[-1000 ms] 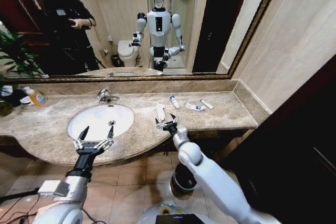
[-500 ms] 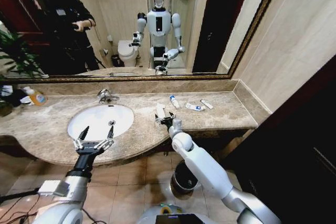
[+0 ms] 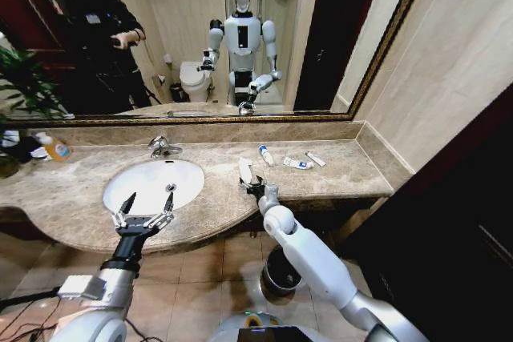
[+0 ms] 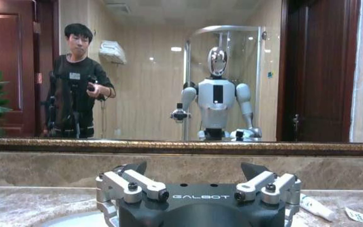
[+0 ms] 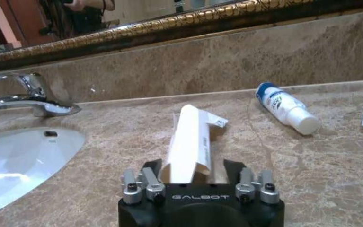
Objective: Pick up the trash from the sink and place it in the trash bin.
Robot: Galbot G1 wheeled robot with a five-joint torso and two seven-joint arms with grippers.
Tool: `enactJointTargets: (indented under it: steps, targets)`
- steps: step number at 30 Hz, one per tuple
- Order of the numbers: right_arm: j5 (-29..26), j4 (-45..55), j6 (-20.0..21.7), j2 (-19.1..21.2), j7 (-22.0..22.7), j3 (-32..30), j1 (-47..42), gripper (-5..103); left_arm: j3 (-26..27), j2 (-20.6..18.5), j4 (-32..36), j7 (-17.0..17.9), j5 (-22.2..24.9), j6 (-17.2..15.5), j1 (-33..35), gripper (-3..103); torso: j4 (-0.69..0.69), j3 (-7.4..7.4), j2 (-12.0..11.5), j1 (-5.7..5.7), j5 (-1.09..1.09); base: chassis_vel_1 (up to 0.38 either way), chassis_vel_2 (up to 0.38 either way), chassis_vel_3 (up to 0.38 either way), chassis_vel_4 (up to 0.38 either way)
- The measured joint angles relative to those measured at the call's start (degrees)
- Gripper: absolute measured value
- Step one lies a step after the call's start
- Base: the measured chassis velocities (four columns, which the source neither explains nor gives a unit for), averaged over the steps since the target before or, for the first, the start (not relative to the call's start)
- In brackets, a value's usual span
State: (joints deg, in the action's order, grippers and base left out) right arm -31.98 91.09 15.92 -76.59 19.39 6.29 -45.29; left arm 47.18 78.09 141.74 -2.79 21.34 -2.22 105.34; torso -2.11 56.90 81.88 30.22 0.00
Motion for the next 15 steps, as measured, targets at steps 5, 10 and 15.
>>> enactJointTargets:
  steps: [5,10,15]
  targets:
    - [1.1,0.14,-1.56,-0.24,-1.25,0.02,-0.75,46,0.0,0.0,0.0,0.0,0.0,0.0,0.0,100,0.0,0.0,0.0,0.0,0.0,0.0,0.0,0.0,0.0]
    - [1.97,1.02,-2.25,-0.06,-2.76,0.02,-1.77,30,0.0,0.0,0.0,0.0,0.0,0.0,0.0,100,0.0,0.0,0.0,0.0,0.0,0.0,0.0,0.0,0.0]
    - [2.07,3.34,-2.33,0.32,-2.36,0.02,-2.75,14,0.0,0.0,0.0,0.0,0.0,0.0,0.0,100,0.0,0.0,0.0,0.0,0.0,0.0,0.0,0.0,0.0]
